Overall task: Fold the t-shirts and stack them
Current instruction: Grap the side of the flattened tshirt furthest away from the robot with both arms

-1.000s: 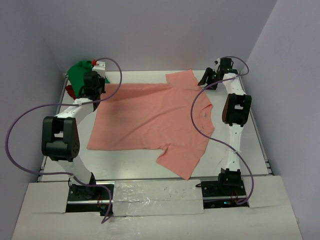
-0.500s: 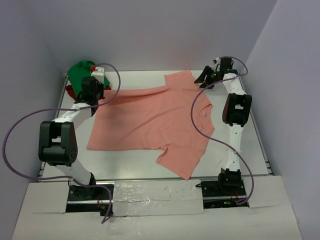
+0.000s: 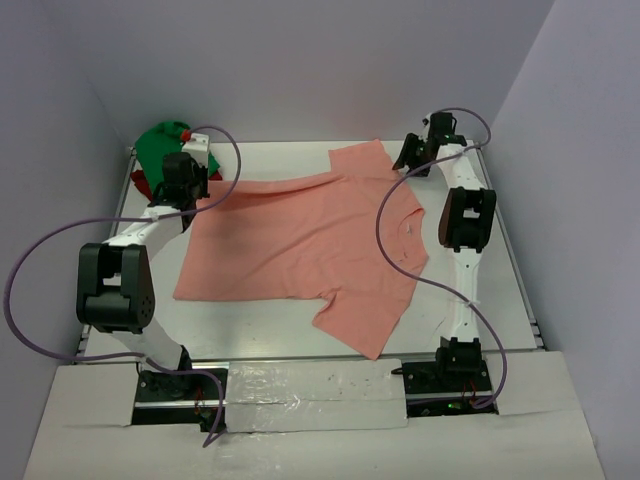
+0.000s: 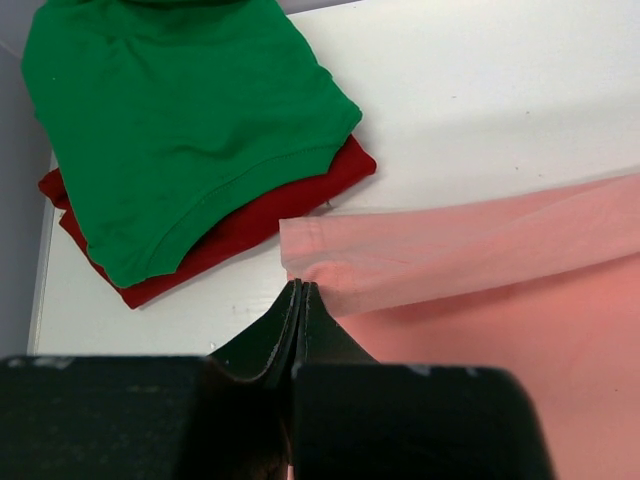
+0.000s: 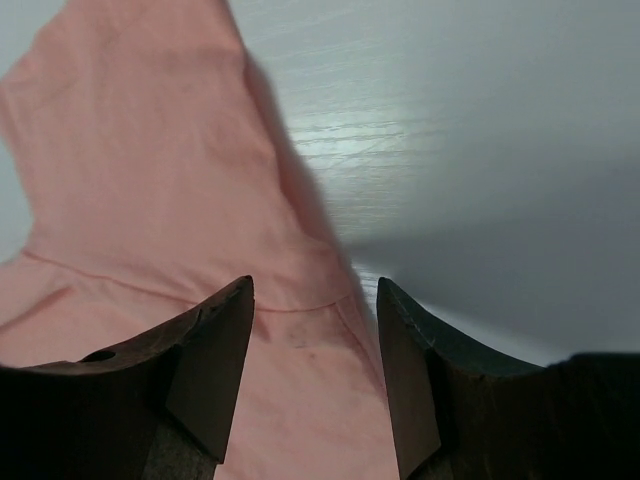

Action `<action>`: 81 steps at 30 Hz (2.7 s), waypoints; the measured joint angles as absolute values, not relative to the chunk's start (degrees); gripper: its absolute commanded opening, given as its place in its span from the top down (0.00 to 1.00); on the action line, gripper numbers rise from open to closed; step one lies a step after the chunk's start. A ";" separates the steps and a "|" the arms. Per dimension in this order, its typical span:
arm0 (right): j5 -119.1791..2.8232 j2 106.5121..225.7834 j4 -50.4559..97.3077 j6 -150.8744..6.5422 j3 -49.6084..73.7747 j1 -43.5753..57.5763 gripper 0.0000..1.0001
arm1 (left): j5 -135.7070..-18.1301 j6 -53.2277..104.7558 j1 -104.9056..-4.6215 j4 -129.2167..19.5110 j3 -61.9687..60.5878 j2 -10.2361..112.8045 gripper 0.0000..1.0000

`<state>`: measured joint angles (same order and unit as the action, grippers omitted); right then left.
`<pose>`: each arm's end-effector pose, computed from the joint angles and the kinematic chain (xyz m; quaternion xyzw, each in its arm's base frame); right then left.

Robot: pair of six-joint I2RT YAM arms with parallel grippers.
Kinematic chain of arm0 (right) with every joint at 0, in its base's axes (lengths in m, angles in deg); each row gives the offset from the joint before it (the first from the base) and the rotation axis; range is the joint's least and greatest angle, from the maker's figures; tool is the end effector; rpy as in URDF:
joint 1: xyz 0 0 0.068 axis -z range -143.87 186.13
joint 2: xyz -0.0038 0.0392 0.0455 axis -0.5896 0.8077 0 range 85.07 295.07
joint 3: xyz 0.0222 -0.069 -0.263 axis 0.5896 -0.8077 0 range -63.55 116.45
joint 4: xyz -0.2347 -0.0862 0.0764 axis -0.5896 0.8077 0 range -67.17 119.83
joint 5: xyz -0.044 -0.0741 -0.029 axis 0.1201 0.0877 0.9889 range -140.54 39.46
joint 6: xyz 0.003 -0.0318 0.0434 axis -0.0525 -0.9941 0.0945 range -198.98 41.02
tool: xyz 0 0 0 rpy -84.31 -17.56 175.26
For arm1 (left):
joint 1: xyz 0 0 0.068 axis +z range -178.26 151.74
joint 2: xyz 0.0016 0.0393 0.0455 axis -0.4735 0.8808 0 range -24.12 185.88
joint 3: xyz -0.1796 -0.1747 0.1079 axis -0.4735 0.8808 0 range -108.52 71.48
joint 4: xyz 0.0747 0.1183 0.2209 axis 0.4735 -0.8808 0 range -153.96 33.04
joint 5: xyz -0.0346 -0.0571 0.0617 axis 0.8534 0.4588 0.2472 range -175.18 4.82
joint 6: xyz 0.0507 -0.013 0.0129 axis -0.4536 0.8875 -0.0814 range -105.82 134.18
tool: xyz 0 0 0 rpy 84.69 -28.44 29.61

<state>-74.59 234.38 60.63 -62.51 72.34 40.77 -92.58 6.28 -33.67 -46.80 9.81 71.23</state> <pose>0.5653 -0.0314 0.1666 0.1010 0.9196 0.2290 0.3028 0.3808 -0.0315 0.2468 0.0616 0.8332 0.0658 0.5456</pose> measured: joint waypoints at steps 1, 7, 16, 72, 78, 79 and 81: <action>-72.03 234.36 61.20 -63.67 72.52 40.25 0.41 | -92.47 6.39 -33.67 -47.02 9.72 71.23 1.00; -66.13 234.43 66.23 -67.39 76.80 37.58 0.47 | -91.94 7.11 -33.67 -47.44 9.15 71.23 1.00; -69.41 235.15 69.53 -68.35 77.52 37.08 0.53 | -91.77 7.44 -33.67 -47.92 8.59 71.14 1.00; -45.43 212.59 61.11 -85.37 51.30 30.46 1.00 | -84.43 7.16 -31.40 -46.83 20.26 68.04 1.00; -48.58 205.29 62.80 -84.32 47.76 30.48 1.00 | -83.16 6.22 -31.18 -46.85 20.26 70.49 1.00; -48.93 203.89 63.21 -84.22 47.27 30.48 1.00 | -83.03 6.15 -31.16 -46.91 20.26 70.86 0.99; -49.61 201.40 64.04 -84.00 46.47 30.50 1.00 | -82.70 5.67 -31.16 -47.26 20.24 71.58 0.79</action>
<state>-49.61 201.40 64.04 -84.00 46.47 30.50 -82.70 5.67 -31.16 -47.26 20.24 71.58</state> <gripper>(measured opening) 0.012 0.076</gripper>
